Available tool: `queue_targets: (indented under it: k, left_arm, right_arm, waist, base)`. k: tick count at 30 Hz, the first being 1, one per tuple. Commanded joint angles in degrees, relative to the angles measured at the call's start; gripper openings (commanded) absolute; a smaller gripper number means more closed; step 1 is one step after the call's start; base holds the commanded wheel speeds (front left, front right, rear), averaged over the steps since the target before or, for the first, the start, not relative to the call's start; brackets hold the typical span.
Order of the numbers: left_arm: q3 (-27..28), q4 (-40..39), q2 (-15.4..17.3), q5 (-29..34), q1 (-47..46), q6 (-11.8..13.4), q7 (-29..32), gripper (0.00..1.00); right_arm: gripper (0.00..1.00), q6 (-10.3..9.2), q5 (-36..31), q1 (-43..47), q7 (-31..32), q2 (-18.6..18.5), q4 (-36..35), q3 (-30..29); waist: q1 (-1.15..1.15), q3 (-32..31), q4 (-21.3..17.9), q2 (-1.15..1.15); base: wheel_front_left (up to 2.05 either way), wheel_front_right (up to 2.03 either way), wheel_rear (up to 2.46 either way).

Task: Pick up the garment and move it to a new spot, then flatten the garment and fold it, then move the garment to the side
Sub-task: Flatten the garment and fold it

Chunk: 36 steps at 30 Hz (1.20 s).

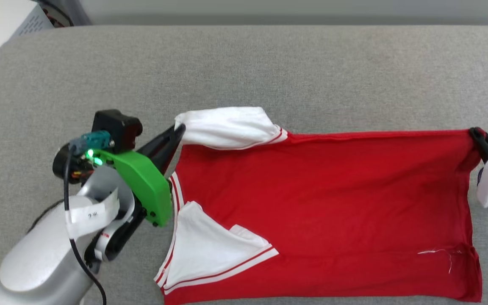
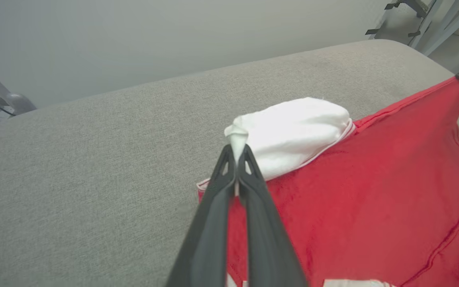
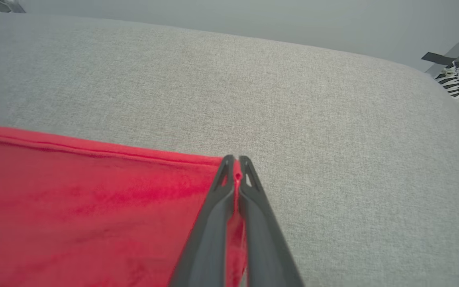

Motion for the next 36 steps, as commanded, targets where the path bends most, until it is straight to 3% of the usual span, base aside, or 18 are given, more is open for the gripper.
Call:
queue_targets:
  k: [1,9,17,36]
  left_arm:
    - [-0.1,-0.6,0.3,-0.8,2.2,0.6,-0.5,0.00]
    - [-0.1,-5.9,1.8,-3.6,11.7,4.0,-2.1,0.00]
    - [-0.4,-9.8,4.3,-7.2,20.9,5.3,-2.9,0.00]
    - [-6.6,-3.9,4.7,-7.9,25.5,4.0,2.2,0.00]
  right_arm:
    - [0.00,-0.03,0.6,2.3,-0.8,0.0,-0.9,-0.7]
    - [0.00,-0.03,2.3,13.2,-1.4,0.7,-7.9,-4.1]
    - [0.00,-0.03,5.1,22.3,-0.3,0.6,-13.5,-4.4]
    - [0.02,-0.03,6.1,26.3,-3.2,-9.3,-9.8,7.7]
  waist:
    - [0.00,-3.3,0.5,0.65]
    - [0.00,-6.7,1.2,0.65]
    - [0.00,-8.0,1.6,0.65]
    - [0.00,-8.0,2.0,0.65]
  base:
    - [0.00,0.00,0.00]
    - [0.00,0.00,0.00]
    - [0.00,0.00,0.00]
    - [0.00,0.00,0.00]
